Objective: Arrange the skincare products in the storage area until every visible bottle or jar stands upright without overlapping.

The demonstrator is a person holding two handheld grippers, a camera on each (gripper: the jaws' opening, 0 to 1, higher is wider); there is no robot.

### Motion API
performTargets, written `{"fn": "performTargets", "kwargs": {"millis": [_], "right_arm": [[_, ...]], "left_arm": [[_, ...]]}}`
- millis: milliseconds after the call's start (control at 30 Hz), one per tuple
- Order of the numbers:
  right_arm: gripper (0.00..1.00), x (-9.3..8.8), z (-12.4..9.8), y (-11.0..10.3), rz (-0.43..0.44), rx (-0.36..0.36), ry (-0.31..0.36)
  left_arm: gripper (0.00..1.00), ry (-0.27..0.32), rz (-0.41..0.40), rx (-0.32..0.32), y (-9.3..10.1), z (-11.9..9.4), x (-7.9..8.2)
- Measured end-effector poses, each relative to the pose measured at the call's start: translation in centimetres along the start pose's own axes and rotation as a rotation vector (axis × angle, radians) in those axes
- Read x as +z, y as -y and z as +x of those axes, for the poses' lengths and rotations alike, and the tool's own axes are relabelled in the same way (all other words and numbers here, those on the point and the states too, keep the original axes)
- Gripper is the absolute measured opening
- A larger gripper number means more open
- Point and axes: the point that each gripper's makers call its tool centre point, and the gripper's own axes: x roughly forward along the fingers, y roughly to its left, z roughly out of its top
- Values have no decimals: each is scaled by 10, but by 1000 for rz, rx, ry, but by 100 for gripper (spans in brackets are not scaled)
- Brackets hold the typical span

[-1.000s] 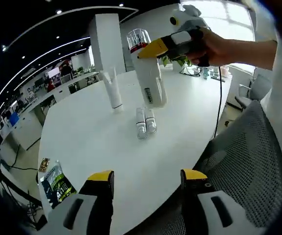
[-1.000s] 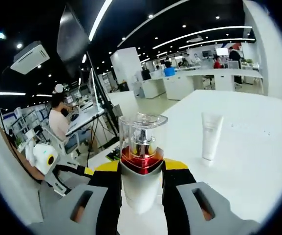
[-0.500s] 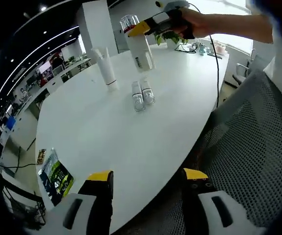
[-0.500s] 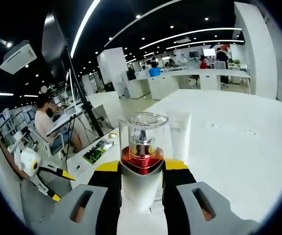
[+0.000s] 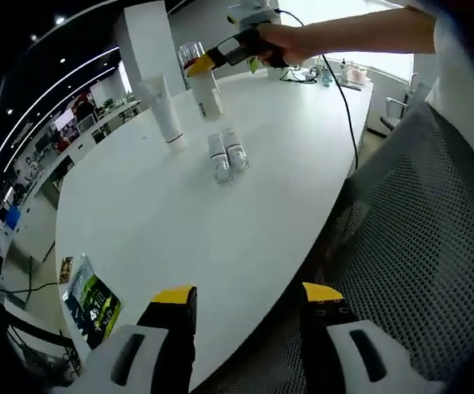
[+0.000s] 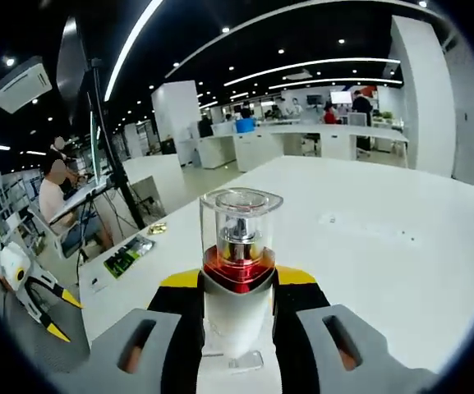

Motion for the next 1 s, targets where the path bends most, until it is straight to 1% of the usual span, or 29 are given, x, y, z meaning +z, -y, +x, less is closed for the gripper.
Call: {"fn": "performTargets", "kwargs": {"millis": [133,367,467,567,633,700,767,933,1000], "right_arm": [[29,0,6,11,-17,-8,5],[29,-10,18,29,-67,-12,-17],[29,-13,23,36,-72,-15,-18],[29,-17,29,38,-84,-3,-17],[29,-21,34,36,-122,12,-30],[29,-24,38,38,-159,12,-48],[29,-26,42,39,-181,12,-51],[29,-29,49,46,-206,14,-59],[29,-28,51,47,-207,17,-51]], "left_arm": [[51,-11,-1,-8,2,1,-2],[51,-16,-2,-12,2,2,-3],[51,-22,-1,-12,2,2,-4],[51,-17,16,-2,0,1,-3],[51,-13,14,-1,0,1,-2],[51,-18,11,0,-1,1,-3],[51,-22,10,1,-1,2,-4],[51,-29,10,3,-2,1,-5],[51,-29,8,5,-2,1,-5]]}}
